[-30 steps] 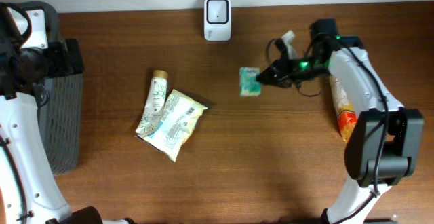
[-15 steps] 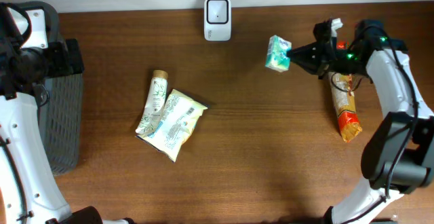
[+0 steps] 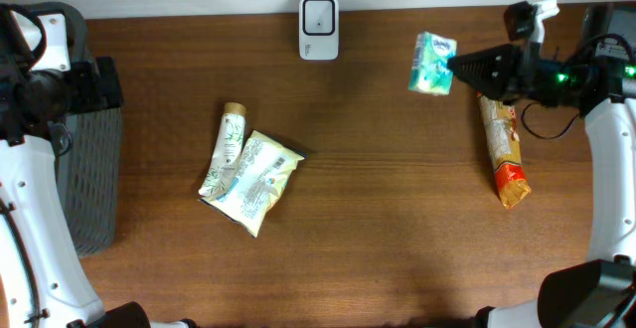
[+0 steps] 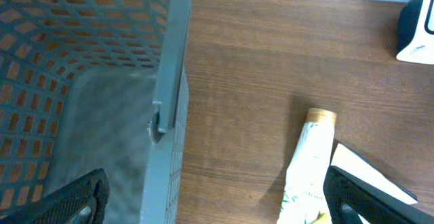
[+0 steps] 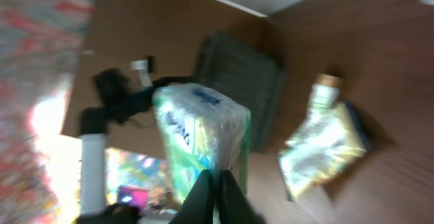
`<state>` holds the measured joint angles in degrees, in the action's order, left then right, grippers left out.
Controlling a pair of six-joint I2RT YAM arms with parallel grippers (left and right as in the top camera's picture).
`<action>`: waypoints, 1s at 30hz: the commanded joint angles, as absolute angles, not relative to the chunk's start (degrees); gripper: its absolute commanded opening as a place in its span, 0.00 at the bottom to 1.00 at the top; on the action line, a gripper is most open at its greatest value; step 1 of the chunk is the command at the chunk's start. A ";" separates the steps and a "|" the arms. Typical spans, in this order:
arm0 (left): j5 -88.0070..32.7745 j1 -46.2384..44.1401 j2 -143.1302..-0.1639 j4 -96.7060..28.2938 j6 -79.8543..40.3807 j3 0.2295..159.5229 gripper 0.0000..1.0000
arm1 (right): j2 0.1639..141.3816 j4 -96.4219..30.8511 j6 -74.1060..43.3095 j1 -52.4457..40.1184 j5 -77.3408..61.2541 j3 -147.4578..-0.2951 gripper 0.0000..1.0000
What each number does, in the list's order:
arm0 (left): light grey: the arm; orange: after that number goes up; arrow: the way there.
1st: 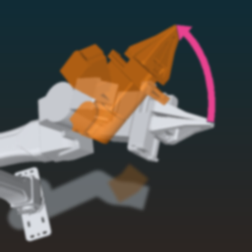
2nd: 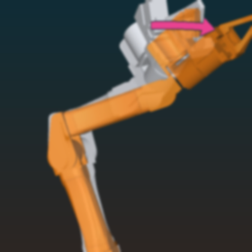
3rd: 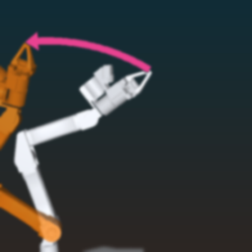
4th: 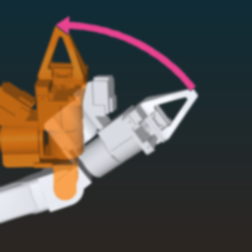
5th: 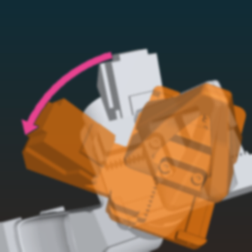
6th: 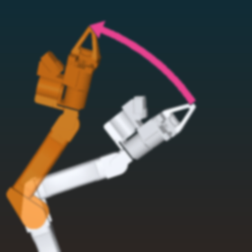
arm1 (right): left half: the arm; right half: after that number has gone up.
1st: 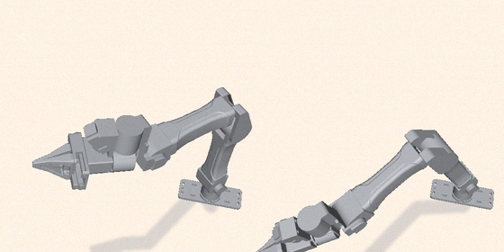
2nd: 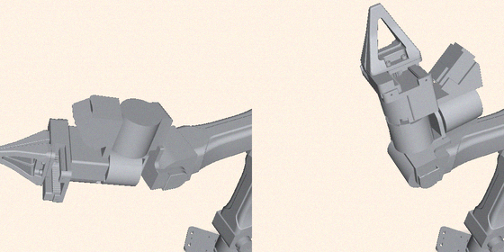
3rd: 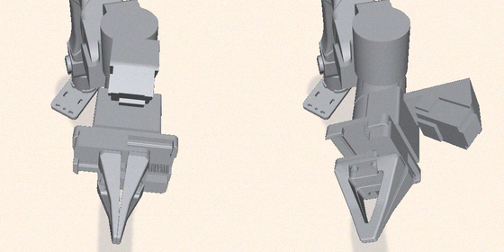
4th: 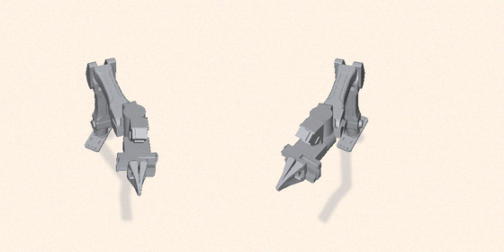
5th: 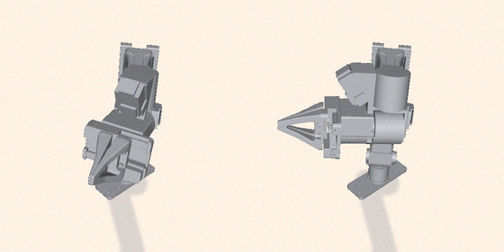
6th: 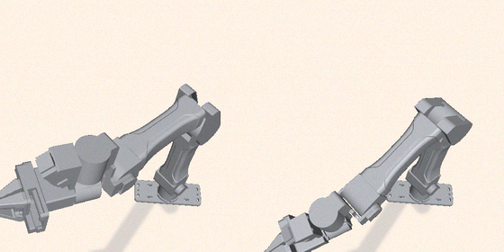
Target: Scan the item barcode
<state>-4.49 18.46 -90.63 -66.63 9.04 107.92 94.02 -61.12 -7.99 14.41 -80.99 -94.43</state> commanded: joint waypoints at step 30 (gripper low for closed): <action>-5.08 18.65 -90.19 -66.70 9.78 108.64 0.99 | 114.87 -61.21 1.28 -22.15 11.18 -86.98 0.46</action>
